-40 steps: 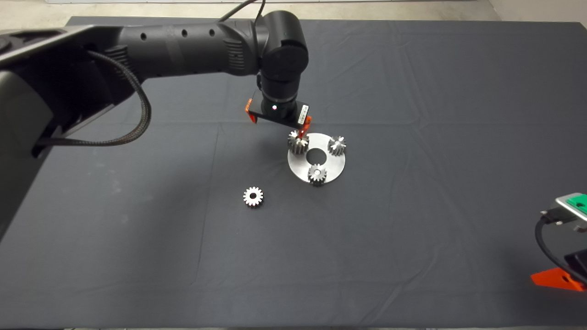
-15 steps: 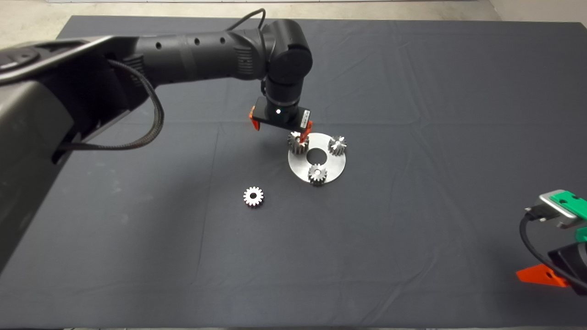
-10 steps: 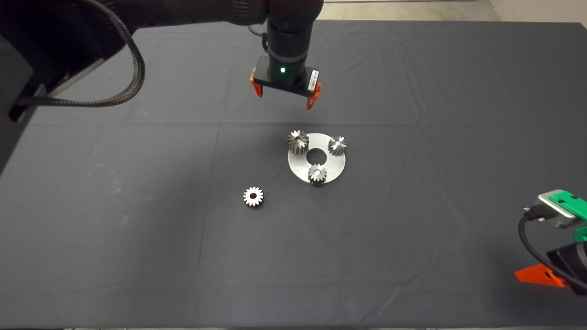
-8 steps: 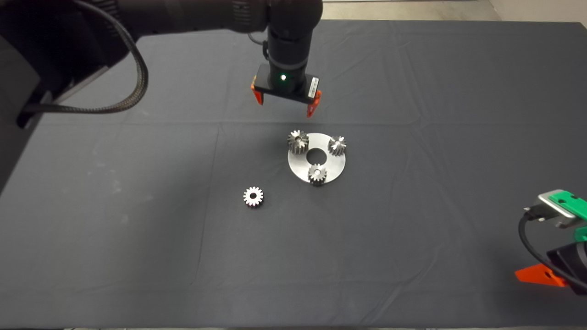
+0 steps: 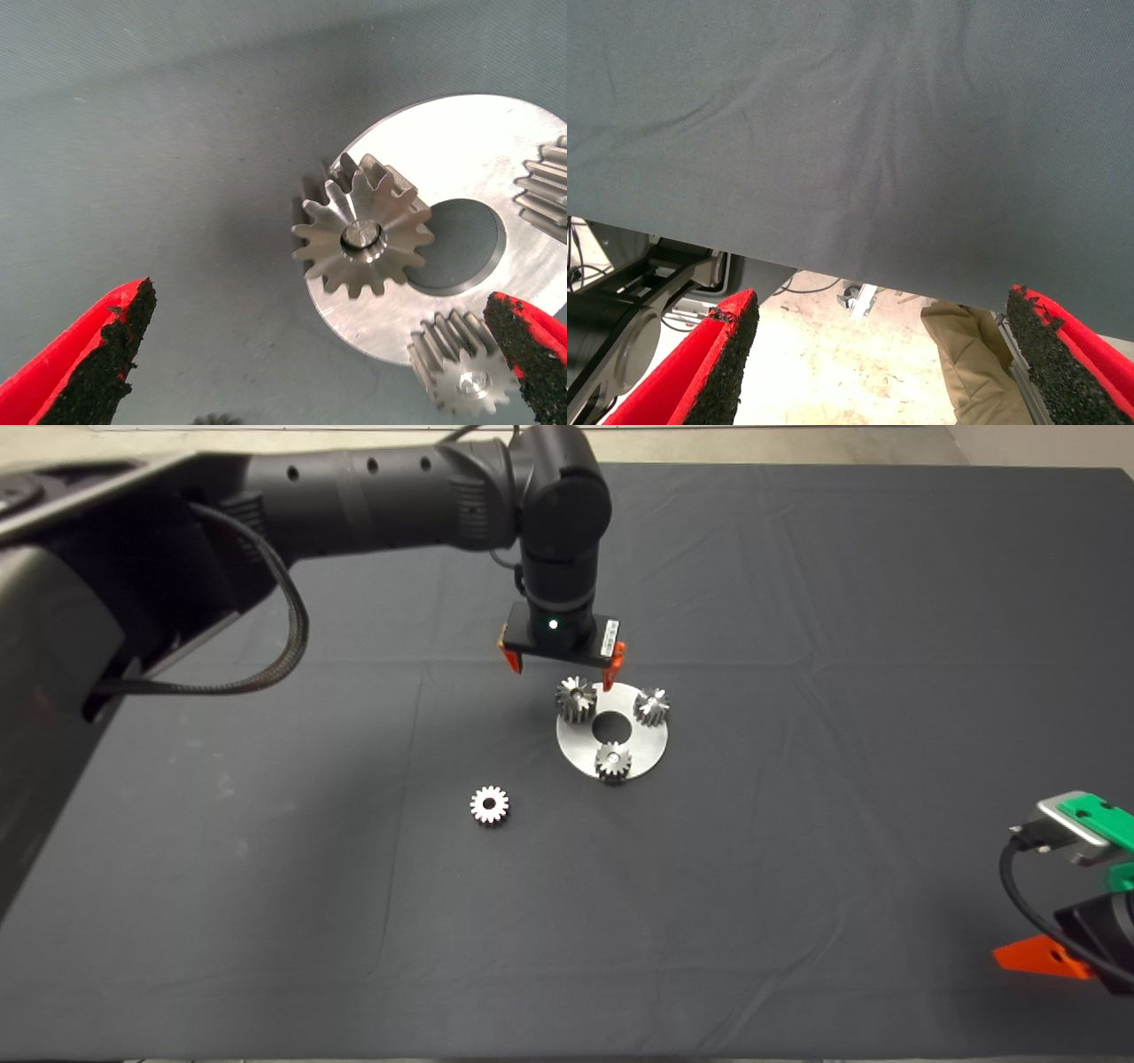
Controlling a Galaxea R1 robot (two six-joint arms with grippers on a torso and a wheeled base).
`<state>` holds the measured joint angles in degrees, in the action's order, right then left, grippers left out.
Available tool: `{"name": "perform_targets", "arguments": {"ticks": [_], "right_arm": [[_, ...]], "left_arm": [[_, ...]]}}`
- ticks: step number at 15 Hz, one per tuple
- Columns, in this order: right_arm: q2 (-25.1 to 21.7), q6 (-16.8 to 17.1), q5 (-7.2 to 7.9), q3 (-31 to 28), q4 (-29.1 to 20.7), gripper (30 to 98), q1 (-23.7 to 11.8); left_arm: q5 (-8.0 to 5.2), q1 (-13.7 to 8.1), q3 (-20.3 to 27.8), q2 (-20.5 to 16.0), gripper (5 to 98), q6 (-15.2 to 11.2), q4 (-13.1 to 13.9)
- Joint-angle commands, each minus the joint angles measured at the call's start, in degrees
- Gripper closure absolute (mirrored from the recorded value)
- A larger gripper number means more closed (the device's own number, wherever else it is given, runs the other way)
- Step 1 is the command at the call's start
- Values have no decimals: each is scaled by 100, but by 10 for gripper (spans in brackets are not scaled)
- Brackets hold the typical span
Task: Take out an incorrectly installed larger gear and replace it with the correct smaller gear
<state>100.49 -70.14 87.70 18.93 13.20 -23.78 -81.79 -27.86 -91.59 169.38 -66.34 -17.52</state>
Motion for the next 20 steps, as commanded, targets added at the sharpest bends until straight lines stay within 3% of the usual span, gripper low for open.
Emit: {"name": "perform_targets", "arguments": {"ticks": [1, 9, 12, 17, 20], "right_arm": [[-6, -26, 388, -14, -116, 546, -57], [-6, -30, 397, -14, -116, 546, -65], [-6, -31, 406, -5, -116, 546, -65], [-6, -34, 406, -5, -116, 546, -65], [-6, -34, 406, -5, -116, 546, -65]], "left_arm": [[66, 94, -7, 22, 86, 7, -138], [172, 290, -33, 22, 86, -10, -410], [453, 290, 11, 22, 86, -102, -415], [558, 290, 62, 22, 86, -177, -419], [558, 325, 46, 22, 141, -177, -437]]}}
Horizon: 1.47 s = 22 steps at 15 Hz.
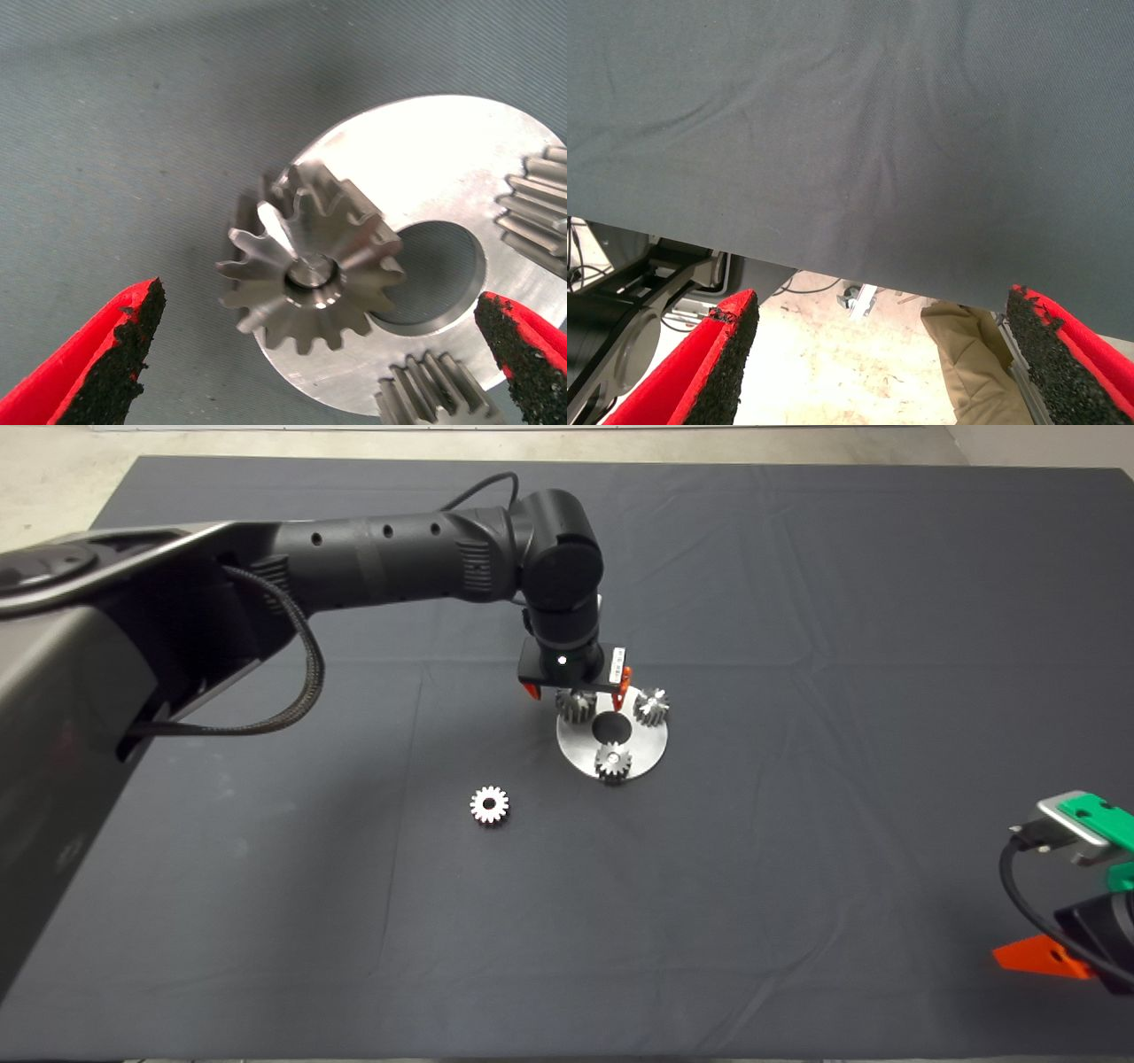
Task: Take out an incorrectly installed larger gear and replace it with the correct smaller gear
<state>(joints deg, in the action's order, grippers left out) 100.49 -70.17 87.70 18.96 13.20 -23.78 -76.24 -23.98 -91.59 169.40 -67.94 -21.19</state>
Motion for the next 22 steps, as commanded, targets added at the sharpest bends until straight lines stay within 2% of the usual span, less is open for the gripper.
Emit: {"name": "perform_targets", "arguments": {"ticks": [1, 3, 6, 8, 10, 14, 16, 20, 22], "right_arm": [[-6, -32, 406, -8, -116, 546, -69], [-6, -32, 406, -8, -117, 546, -73], [-6, -31, 406, -8, -125, 546, -66], [-6, -29, 406, -8, -125, 546, -74], [2, -32, 406, -8, -134, 546, -74], [86, -50, 388, -16, -151, 546, -74], [183, -74, 388, -16, -151, 546, -74], [310, -181, 388, -25, -160, 546, -74], [284, -181, 397, -25, -152, 546, -74]], "left_arm": [[4, -55, 46, 19, 141, -18, -87], [13, 86, 55, 19, 141, -18, -280], [13, 271, 46, 19, 141, -26, -438], [13, 306, 46, 19, 142, -26, -465], [13, 297, 46, 19, 189, -35, -465], [-49, 139, 42, 19, 189, -18, -465], [-205, 42, 46, 19, 231, 0, -464], [-207, 42, 55, 19, 241, 0, -456], [-190, 50, 64, 19, 287, 9, -456]]}}
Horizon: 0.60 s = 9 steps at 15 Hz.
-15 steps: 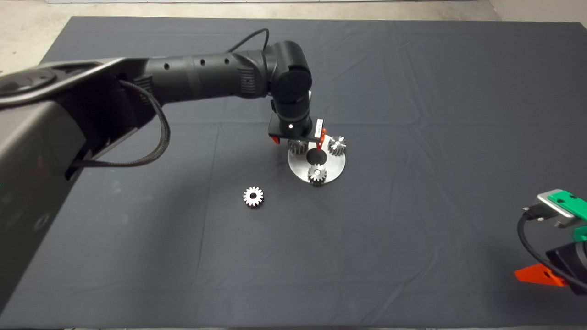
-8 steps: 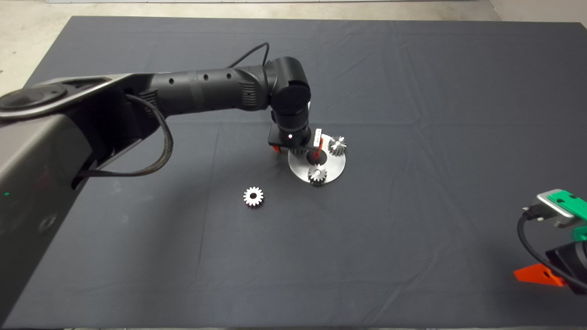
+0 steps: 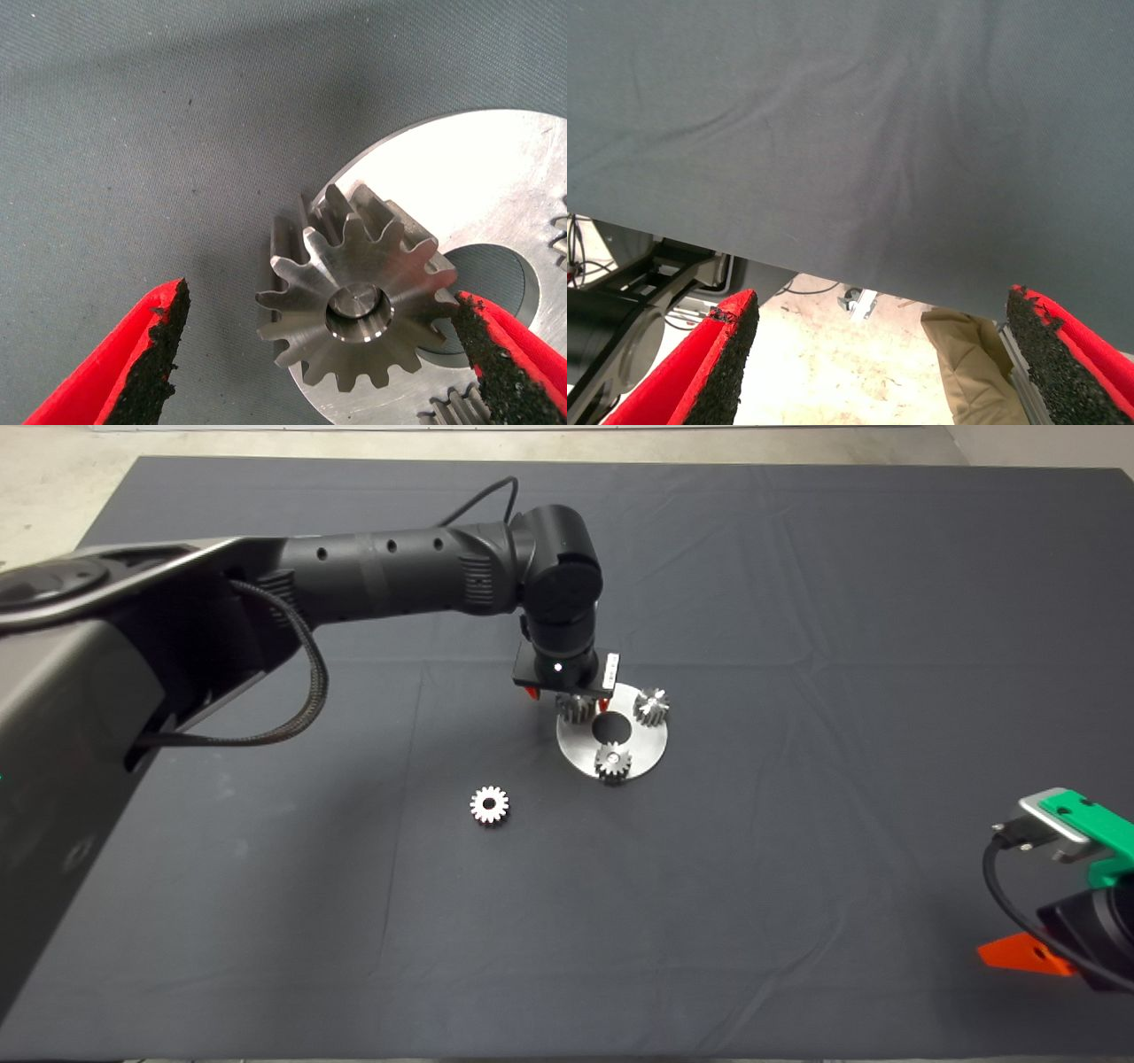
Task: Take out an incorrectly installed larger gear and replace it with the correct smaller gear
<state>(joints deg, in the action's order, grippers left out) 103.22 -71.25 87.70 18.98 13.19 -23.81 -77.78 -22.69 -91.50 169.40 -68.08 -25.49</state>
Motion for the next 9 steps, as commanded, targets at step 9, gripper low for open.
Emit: {"name": "perform_targets", "arguments": {"ticks": [9], "right_arm": [[28, -73, 406, -28, -159, 546, -160]], "left_arm": [[122, -26, 30, 20, 339, -21, -35]]}}
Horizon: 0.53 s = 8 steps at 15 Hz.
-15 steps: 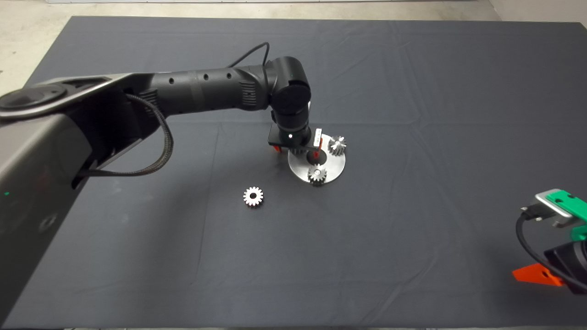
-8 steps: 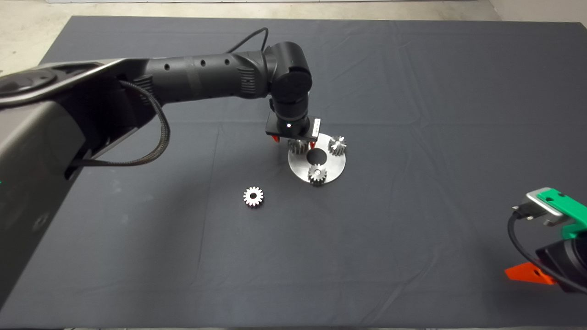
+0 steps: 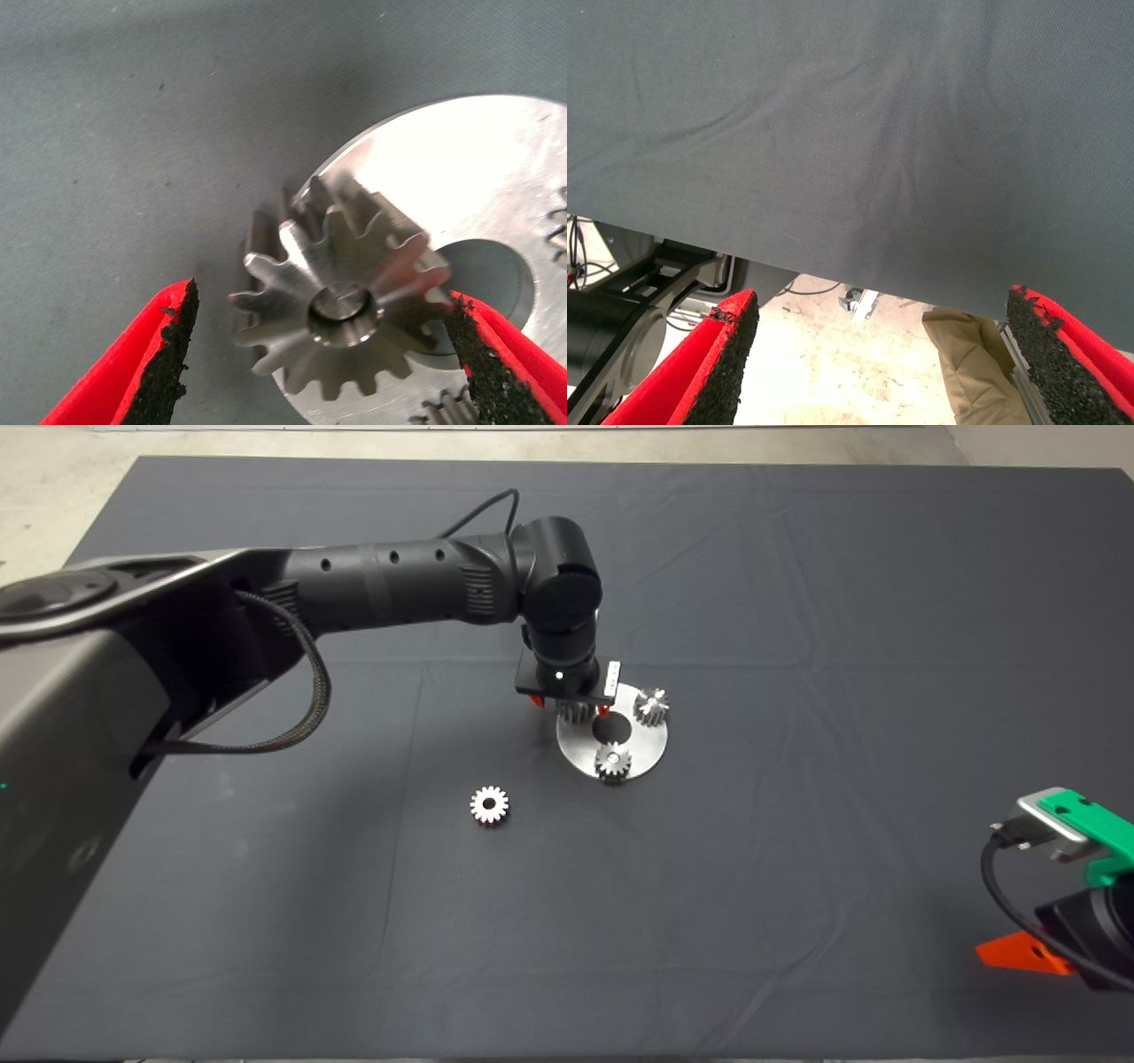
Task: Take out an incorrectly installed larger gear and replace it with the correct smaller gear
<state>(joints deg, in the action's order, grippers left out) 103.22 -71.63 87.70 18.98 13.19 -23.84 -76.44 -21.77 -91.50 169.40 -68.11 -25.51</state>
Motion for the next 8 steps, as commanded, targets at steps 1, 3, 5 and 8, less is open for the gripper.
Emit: {"name": "perform_targets", "arguments": {"ticks": [1, 3, 5, 8], "right_arm": [[28, -35, 397, -26, -159, 546, -156], [28, -35, 398, -28, -168, 546, -156], [20, -35, 406, -28, -168, 546, -156], [28, -35, 406, -28, -181, 546, -156]], "left_arm": [[-12, -117, 38, 19, 339, -18, -32], [-3, -126, 55, 19, 339, -36, -32], [59, -126, 55, 19, 339, -36, -41], [59, -126, 99, 19, 387, -132, -199]]}}
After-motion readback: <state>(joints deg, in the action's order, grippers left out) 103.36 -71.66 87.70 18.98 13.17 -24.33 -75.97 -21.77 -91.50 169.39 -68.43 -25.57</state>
